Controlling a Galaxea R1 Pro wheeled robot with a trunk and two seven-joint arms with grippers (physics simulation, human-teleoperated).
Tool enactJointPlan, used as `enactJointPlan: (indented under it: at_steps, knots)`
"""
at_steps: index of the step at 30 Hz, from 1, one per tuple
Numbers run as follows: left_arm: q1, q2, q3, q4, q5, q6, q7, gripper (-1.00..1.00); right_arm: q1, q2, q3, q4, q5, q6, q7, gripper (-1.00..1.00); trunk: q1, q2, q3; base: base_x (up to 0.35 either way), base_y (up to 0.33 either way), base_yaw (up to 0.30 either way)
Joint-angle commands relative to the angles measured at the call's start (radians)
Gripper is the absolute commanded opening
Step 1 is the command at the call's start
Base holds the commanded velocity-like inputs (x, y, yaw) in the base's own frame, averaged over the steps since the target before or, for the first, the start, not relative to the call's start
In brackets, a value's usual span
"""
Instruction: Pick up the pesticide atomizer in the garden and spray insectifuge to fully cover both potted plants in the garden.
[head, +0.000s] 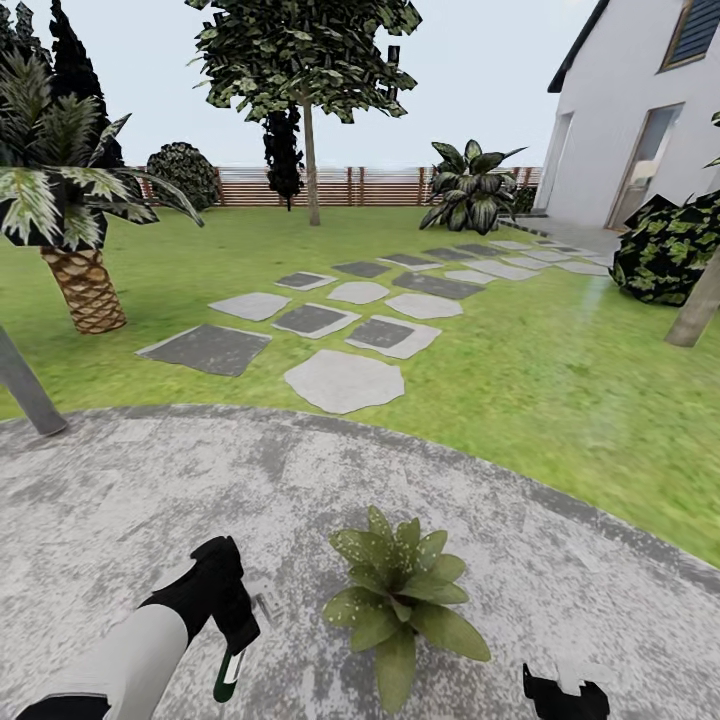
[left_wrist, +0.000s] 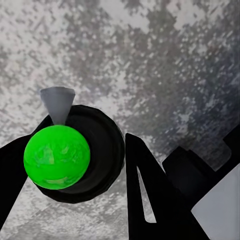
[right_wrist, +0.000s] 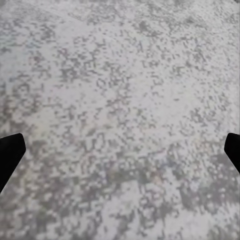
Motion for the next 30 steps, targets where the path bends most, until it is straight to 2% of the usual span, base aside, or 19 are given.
enactJointPlan:
  at_steps: [1, 11, 19, 30]
  knots:
    - [0.0, -0.002, -0.001, -0.002, -0.004, 0.009, -0.006, -1.0, -0.001, 0.0, -0.005, 0.002, 0.011, -0.003, -0.006, 1.0, 0.0, 0.0, -0.001, 0.0, -0.018, 0.001]
    - [0.0, -0.008, -0.001, -0.008, -0.002, 0.01, -0.006, -1.0, -0.001, 0.0, -0.005, 0.002, 0.011, -0.003, -0.006, 1.0, 0.0, 0.0, -0.001, -0.02, -0.147, 0.005]
    - [0.0, -0.008, -0.001, -0.011, 0.001, 0.01, -0.006, -1.0, -0.001, -0.004, -0.005, 0.002, 0.011, -0.003, -0.005, 1.0, 0.0, 0.0, -0.001, -0.129, -0.255, 0.123]
    - [0.0, -0.007, 0.002, -0.015, 0.001, 0.01, -0.006, -1.0, -0.001, 0.0, -0.004, 0.0, 0.011, -0.003, -0.005, 1.0, 0.0, 0.0, -0.001, -0.005, -0.017, 0.004]
